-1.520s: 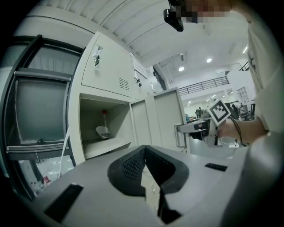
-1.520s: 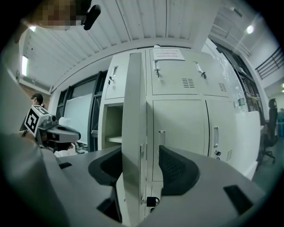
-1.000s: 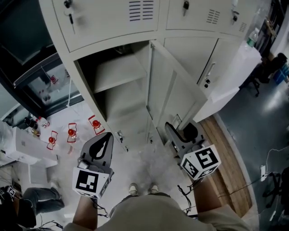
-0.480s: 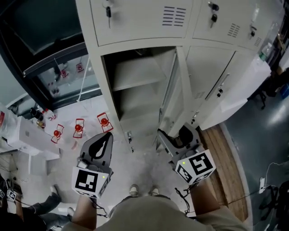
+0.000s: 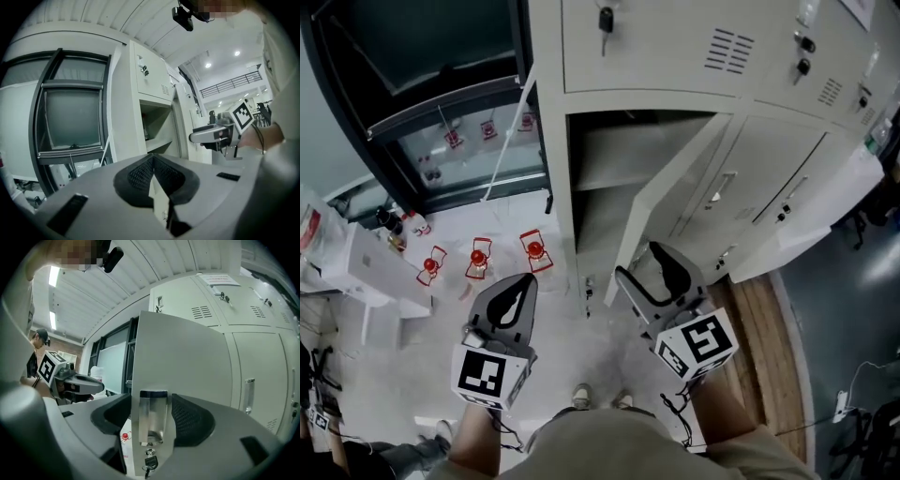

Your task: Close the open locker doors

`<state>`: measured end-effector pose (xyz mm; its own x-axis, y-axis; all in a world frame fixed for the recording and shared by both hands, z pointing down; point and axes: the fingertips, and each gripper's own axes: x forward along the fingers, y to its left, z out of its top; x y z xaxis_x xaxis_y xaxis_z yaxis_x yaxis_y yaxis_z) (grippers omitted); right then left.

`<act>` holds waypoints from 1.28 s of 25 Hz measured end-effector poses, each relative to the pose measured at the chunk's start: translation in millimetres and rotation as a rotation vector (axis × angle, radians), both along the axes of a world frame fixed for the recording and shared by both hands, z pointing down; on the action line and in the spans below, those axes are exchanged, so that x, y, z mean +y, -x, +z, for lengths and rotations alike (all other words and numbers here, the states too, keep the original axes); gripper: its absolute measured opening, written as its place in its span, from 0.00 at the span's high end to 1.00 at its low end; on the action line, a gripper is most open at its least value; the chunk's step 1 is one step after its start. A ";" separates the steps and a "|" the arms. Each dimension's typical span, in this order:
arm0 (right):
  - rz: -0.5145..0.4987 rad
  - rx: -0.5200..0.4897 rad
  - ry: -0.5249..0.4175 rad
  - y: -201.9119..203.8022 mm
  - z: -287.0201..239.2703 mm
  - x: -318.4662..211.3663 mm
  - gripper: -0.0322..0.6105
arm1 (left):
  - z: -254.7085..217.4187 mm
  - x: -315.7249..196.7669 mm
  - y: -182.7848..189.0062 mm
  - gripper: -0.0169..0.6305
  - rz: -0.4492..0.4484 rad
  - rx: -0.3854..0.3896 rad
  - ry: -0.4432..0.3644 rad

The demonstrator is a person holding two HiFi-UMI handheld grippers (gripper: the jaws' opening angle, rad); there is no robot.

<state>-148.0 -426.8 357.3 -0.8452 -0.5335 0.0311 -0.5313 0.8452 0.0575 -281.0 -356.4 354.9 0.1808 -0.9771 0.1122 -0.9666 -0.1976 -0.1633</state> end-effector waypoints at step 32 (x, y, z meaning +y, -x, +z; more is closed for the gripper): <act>-0.005 -0.004 0.051 72.0 29.6 -98.1 0.67 | 5.7 -37.8 49.7 0.96 -0.046 0.012 -0.001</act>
